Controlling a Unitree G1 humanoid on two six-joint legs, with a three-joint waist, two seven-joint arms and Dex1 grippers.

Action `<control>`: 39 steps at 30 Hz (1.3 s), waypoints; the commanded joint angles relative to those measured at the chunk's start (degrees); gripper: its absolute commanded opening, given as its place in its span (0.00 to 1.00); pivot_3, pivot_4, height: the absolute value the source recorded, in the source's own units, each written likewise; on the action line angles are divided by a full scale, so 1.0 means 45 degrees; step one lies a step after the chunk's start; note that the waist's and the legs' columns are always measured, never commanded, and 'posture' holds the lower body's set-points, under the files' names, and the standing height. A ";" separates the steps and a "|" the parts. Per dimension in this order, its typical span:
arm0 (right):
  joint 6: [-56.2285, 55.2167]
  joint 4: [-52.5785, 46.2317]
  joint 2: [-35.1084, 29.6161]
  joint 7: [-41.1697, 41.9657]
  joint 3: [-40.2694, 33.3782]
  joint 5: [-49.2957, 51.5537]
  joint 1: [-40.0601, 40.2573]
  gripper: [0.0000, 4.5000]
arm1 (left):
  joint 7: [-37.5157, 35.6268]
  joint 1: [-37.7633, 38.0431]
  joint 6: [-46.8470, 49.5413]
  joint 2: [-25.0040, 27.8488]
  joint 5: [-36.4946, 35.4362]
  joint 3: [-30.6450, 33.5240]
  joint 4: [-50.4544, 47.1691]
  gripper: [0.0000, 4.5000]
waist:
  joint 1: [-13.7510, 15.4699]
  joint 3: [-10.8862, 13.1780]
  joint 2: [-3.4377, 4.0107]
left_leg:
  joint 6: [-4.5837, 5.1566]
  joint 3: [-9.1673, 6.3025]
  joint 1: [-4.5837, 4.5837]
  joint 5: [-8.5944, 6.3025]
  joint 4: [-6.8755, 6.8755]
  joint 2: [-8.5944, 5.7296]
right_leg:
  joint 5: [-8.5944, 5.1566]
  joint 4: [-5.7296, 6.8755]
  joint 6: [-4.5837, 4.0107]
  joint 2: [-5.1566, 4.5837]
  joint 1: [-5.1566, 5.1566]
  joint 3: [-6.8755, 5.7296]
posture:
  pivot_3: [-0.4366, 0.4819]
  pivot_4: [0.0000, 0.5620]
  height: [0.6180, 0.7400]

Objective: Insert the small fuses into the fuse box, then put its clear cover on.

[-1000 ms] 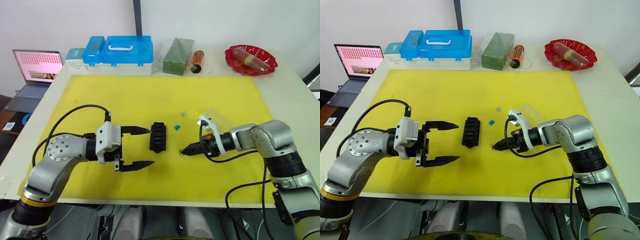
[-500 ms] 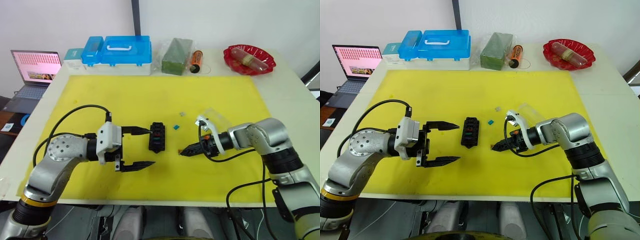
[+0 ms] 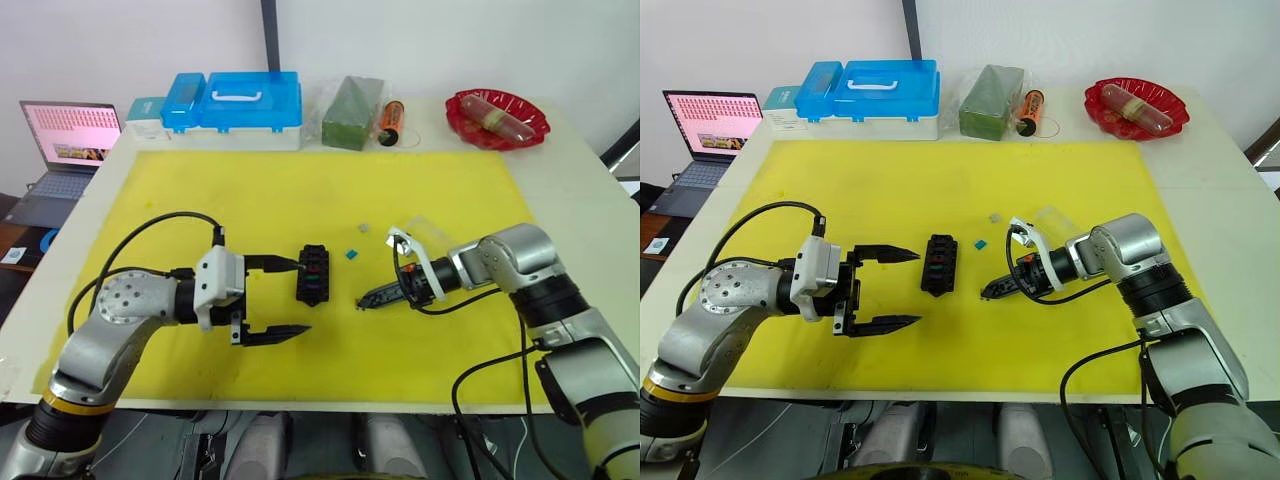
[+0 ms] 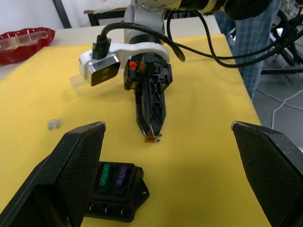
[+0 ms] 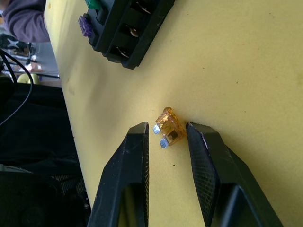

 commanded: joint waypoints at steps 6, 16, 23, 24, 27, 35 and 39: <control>-0.0222 0.0026 -0.0008 0.0417 0.0012 -0.0204 -0.0112 0.00 | 0.0001 0.0220 -0.0167 0.0088 -0.0011 0.0089 -0.0464 1.00 | 0.0025 0.0000 0.0000 | 0.0000 -0.0001 0.0000 0.0000 0.0002 0.0001 | 0.0002 0.0000 -0.0003 0.0000 0.0002 0.0001 | 0.48 0.27 1.00; 0.0207 -0.4361 -0.0594 -0.0289 -0.2046 0.0997 -0.0022 0.00 | 0.0180 0.0729 0.0186 0.0309 -0.0705 0.1276 -0.0272 1.00 | 0.0033 0.0004 0.0006 | 0.0000 -0.0002 -0.0006 0.0000 -0.0004 0.0006 | 0.0002 0.0003 -0.0004 0.0000 -0.0016 0.0004 | 0.48 0.27 1.00; -0.3104 -0.7044 0.0512 -0.2844 -0.1970 -0.0771 0.0146 0.00 | 0.2322 0.1325 0.0861 -0.0408 -0.0591 0.2429 0.0266 1.00 | 0.0039 -0.0006 -0.0012 | 0.0000 -0.0010 -0.0005 0.0000 -0.0002 0.0011 | 0.0002 0.0004 -0.0002 0.0003 -0.0012 0.0001 | 0.48 0.27 1.00; -0.3926 -0.7017 0.0643 -0.2971 -0.1673 -0.1234 0.0245 0.00 | 0.2333 0.1377 0.0976 -0.0462 -0.0767 0.2421 0.0225 1.00 | 0.0045 -0.0005 -0.0009 | -0.0001 -0.0008 -0.0005 0.0000 -0.0003 0.0009 | 0.0002 0.0004 -0.0002 0.0006 -0.0013 0.0001 | 0.48 0.27 1.00; -0.5815 -0.6776 0.0934 -0.2986 -0.0896 -0.2240 0.0513 0.00 | 0.2090 0.1546 0.0529 -0.0619 -0.0547 0.2054 0.0276 1.00 | 0.0092 -0.0005 -0.0012 | -0.0002 -0.0008 -0.0005 0.0000 -0.0002 0.0005 | 0.0002 0.0001 -0.0002 0.0003 -0.0009 0.0001 | 0.48 0.27 1.00; -0.8166 -0.5263 0.1330 -0.2669 0.0252 -0.4032 0.0034 0.00 | 0.1904 0.0711 -0.0725 -0.1318 0.0924 0.0748 0.1819 1.00 | 0.0067 -0.0004 -0.0011 | -0.0011 -0.0004 -0.0005 0.0006 -0.0003 0.0001 | 0.0007 0.0003 -0.0010 -0.0002 -0.0014 0.0003 | 0.48 0.27 1.00; -0.8755 -0.4521 0.1506 -0.2496 0.0371 -0.4490 -0.0037 0.00 | 0.1546 -0.0213 -0.1016 -0.1576 0.1544 -0.0079 0.2829 1.00 | 0.0064 -0.0004 -0.0013 | -0.0012 -0.0004 -0.0005 0.0006 -0.0005 -0.0002 | 0.0007 0.0002 -0.0010 -0.0003 -0.0013 0.0003 | 0.48 0.27 1.00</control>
